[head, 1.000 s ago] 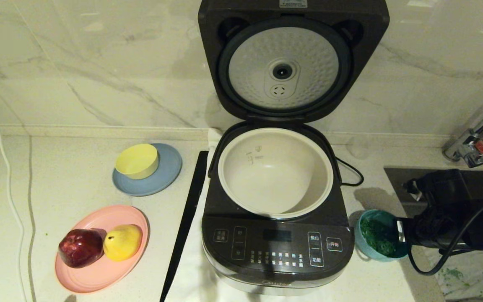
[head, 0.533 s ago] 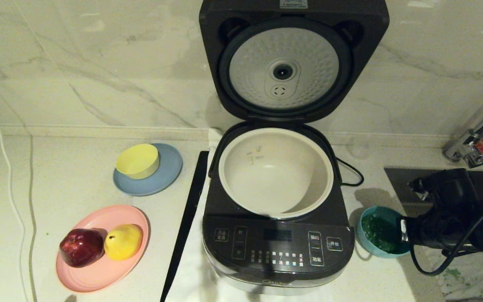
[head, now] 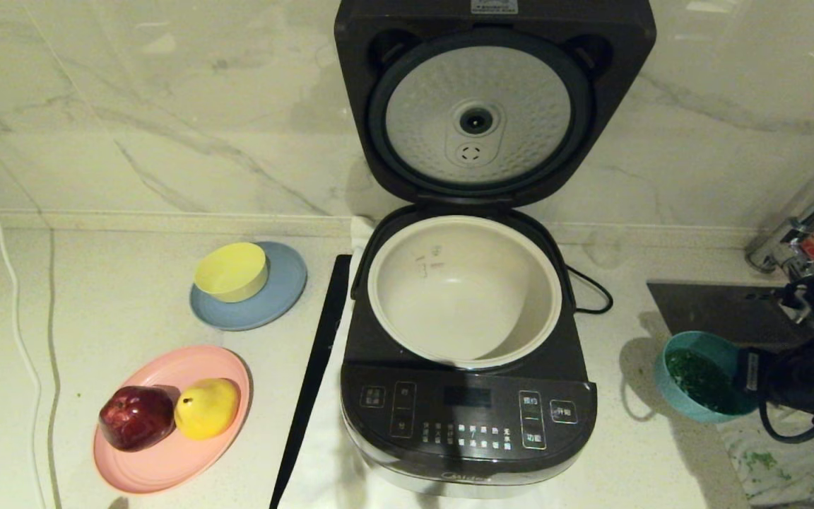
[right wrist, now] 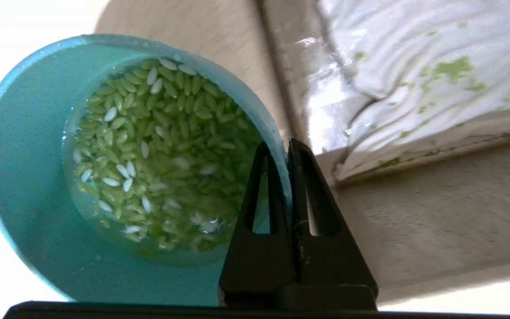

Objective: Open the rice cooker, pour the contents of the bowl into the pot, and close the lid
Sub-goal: Fill a bowl with water from the tap

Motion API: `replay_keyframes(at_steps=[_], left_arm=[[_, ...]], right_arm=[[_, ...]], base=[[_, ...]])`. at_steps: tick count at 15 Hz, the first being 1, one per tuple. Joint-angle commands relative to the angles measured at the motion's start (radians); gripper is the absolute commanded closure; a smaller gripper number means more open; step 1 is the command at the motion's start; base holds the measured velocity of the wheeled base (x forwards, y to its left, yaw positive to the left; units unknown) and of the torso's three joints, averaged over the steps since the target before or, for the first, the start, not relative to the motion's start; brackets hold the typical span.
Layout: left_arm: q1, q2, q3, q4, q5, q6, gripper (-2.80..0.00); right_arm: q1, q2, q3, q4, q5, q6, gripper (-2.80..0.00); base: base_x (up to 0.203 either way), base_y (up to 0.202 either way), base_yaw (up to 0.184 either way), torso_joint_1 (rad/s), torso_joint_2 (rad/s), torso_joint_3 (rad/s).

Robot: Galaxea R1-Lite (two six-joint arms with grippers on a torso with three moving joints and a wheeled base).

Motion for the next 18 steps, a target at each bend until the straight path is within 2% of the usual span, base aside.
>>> replay_keyframes(at_steps=[1, 5, 9, 14, 18], left_arm=[[0.0, -0.001, 0.003, 0.0, 0.0, -0.001, 0.0], [0.0, 0.001, 0.003, 0.0, 0.0, 0.0, 0.0], [0.0, 0.001, 0.003, 0.0, 0.0, 0.0, 0.0], [0.0, 0.001, 0.003, 0.0, 0.0, -0.001, 0.0], [0.0, 0.0, 0.003, 0.0, 0.0, -0.001, 0.0]], right_arm=[[-0.121, -0.024, -0.018, 0.002, 0.033, 0.0, 0.0], [-0.341, 0.054, -0.099, 0.002, 0.099, 0.001, 0.0], [-0.51, 0.199, -0.217, -0.005, 0.132, -0.001, 0.0], [-0.616, 0.374, -0.358, -0.011, 0.151, 0.015, 0.0], [-0.655, 0.472, -0.484, -0.008, 0.151, 0.068, 0.0]], base=[[0.0, 0.0, 0.0, 0.0, 0.0, 0.0], [0.0, 0.0, 0.0, 0.0, 0.0, 0.0], [0.0, 0.0, 0.0, 0.0, 0.0, 0.0], [0.0, 0.0, 0.0, 0.0, 0.0, 0.0], [0.0, 0.0, 0.0, 0.0, 0.0, 0.0]])
